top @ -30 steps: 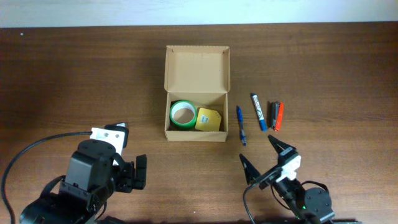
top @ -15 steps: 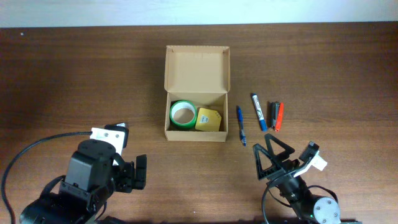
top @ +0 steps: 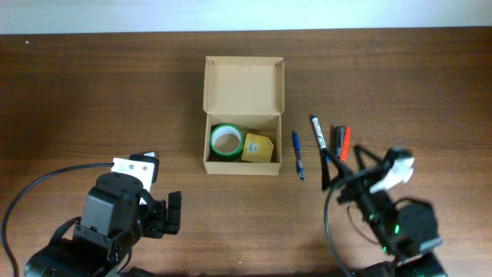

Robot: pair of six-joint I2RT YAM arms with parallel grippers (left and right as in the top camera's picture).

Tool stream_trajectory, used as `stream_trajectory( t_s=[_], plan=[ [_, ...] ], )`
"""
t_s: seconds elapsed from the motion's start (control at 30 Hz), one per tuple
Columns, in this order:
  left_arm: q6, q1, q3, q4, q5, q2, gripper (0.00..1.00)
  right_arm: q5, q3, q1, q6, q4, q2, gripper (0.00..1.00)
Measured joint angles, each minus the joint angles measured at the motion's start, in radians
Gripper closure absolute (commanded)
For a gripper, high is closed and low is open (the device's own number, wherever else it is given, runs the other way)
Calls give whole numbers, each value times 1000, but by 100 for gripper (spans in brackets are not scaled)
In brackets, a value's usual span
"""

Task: Pack container
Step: 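Move the right gripper over the red stapler beside the markers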

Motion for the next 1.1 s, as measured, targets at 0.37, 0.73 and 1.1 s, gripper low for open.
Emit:
stream_trajectory(
  t_s=[0.37, 0.73, 1.1],
  plan=[
    [0, 0, 0, 1, 0, 0, 0, 2, 478, -184, -215, -282, 649, 1],
    [0, 0, 0, 0, 0, 0, 0, -11, 670, -281, -267, -381, 1099, 1],
    [0, 0, 0, 0, 0, 0, 0, 0, 677, -282, -357, -446, 1217, 1]
  ],
)
